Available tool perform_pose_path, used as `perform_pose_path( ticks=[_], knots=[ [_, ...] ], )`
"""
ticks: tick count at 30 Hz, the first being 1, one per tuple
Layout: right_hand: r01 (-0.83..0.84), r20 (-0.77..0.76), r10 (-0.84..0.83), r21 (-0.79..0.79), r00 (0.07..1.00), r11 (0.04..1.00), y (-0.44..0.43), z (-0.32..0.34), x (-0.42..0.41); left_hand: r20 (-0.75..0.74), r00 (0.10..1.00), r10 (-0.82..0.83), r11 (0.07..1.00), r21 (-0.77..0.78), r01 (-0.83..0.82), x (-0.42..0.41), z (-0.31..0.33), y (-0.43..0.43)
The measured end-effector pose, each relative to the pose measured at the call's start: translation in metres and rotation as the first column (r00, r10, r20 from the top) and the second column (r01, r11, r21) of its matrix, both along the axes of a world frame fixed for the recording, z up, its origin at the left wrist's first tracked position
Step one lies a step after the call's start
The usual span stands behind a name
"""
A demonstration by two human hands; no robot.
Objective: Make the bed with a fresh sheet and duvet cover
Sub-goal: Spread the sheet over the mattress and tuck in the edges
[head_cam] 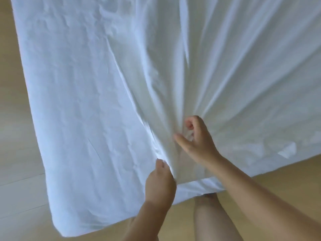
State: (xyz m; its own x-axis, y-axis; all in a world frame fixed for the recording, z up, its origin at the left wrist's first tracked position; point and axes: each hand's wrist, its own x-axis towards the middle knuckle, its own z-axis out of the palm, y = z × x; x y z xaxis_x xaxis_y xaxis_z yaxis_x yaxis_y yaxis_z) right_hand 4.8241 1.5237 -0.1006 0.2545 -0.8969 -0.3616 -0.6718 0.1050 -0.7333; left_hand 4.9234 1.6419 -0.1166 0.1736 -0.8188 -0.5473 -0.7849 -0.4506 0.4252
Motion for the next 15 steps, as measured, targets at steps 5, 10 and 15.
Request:
perform_pose_path(
  ticks=[5, 10, 15],
  knots=[
    [-0.121, -0.5, 0.239, 0.256, 0.832, 0.959, 0.018, -0.045, 0.083, -0.228, 0.974, 0.005, 0.994, 0.104, 0.019, 0.015, -0.028, 0.026],
    [0.087, -0.352, -0.003, 0.222, 0.936, 0.971, 0.012, -0.062, 0.065, -0.588, 0.418, 0.692, 0.703, 0.415, -0.578, 0.101, -0.039, -0.032],
    [-0.039, -0.104, 0.079, 0.342, 0.991, 0.939, 0.009, -0.024, 0.05, -0.785, 0.033, 0.618, 0.716, 0.546, -0.434, 0.092, -0.024, -0.14]
  ],
)
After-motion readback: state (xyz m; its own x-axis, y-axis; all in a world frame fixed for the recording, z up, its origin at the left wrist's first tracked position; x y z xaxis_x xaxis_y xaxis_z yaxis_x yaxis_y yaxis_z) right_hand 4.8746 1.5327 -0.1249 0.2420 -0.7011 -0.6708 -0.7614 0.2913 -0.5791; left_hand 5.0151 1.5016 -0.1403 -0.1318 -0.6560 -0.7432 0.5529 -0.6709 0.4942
